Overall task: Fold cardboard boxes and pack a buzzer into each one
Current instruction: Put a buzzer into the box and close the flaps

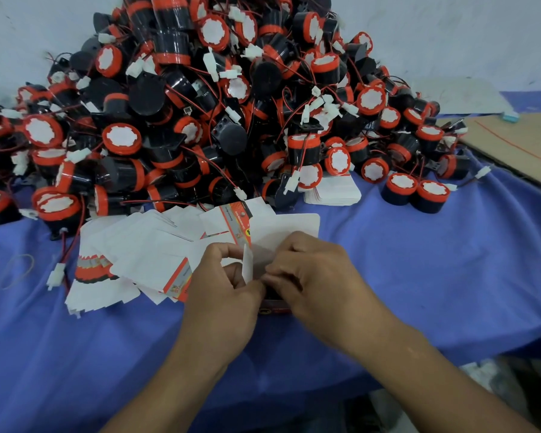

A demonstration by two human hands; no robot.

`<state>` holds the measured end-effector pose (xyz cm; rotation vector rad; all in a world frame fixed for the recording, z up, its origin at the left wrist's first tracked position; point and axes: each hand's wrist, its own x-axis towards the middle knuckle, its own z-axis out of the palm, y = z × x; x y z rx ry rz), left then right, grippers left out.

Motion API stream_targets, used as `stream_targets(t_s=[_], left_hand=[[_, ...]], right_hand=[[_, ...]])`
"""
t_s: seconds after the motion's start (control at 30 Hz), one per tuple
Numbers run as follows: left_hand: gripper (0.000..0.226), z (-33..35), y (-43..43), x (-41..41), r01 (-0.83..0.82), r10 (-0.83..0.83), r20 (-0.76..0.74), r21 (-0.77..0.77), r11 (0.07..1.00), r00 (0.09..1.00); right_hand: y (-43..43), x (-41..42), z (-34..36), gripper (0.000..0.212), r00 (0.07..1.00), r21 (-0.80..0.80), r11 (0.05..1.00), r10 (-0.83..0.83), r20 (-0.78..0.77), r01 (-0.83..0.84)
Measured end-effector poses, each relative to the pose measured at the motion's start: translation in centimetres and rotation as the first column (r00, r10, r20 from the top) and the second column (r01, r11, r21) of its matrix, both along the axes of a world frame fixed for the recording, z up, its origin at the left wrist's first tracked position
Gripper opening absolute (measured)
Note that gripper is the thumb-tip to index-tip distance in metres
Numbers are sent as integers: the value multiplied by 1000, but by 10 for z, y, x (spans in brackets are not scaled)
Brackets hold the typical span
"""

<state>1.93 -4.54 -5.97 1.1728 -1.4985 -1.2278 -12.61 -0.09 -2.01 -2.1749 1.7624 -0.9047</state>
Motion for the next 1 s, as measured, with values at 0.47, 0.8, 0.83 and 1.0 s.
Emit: stream_targets(t_s=[0.47,0.8,0.83,1.0], left_hand=[[26,14,12,11,88,-64,117,-210,974,991],[33,9,4,19,288,-80,460,-402,869,884],[39,7,3,19,307,-85,485,-401,863,871],[56,6,2,20,385,-147,548,-350,854,824]], right_hand=[[4,2,7,51,995,152,987,65,-78,-53],[17,-29,19,31,976,184,961,189,106,-206],[19,-35,21,29,967,218,956,150,206,-194],[14,-62,25,29,909,149,980,-180,376,132]])
